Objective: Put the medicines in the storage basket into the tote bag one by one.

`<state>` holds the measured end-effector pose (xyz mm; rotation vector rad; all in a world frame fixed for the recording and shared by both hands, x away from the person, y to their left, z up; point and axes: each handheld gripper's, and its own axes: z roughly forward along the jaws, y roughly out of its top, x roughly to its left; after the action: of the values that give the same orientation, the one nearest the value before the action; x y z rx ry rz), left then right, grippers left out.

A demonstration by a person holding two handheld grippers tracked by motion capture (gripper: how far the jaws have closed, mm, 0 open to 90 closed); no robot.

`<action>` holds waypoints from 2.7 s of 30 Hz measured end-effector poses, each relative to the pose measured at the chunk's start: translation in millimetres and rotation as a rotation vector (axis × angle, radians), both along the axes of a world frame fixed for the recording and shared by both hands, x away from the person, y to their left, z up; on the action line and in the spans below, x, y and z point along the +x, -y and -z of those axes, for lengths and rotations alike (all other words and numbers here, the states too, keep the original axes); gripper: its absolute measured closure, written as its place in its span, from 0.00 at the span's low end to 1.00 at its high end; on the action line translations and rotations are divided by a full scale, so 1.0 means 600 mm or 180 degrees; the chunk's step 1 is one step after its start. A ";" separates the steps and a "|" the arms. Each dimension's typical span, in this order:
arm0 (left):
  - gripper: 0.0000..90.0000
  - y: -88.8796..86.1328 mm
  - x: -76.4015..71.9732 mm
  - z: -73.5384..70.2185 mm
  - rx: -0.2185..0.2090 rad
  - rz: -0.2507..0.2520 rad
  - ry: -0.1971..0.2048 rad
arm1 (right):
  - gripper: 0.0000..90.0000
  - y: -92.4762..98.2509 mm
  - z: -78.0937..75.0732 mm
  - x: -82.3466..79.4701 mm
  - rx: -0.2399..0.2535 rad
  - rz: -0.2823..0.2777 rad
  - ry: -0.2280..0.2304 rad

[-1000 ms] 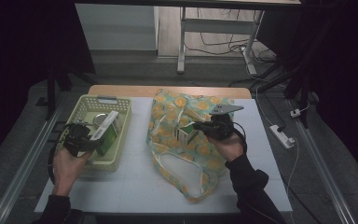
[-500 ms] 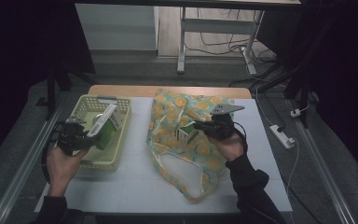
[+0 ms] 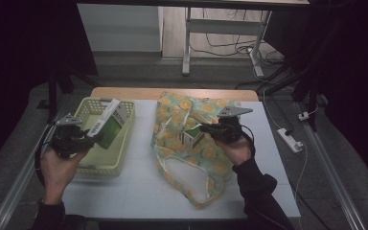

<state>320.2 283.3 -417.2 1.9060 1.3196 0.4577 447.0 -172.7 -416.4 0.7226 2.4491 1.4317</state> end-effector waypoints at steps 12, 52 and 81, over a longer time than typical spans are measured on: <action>0.69 0.040 -0.011 -0.026 -0.0125 0.0380 0.0059 | 1.00 0.003 -0.001 0.001 0.0005 0.0021 0.0012; 0.69 0.229 0.019 0.037 0.0152 0.1467 -0.0575 | 1.00 0.001 -0.001 0.001 0.0012 0.0037 0.0022; 0.69 0.288 0.092 0.075 0.0148 0.1294 -0.0812 | 1.00 -0.010 0.003 -0.001 -0.0012 -0.0027 -0.0007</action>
<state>375.5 110.7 -462.1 2.2580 1.0379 0.0400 446.2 -166.7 -418.2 0.7140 2.4587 1.4298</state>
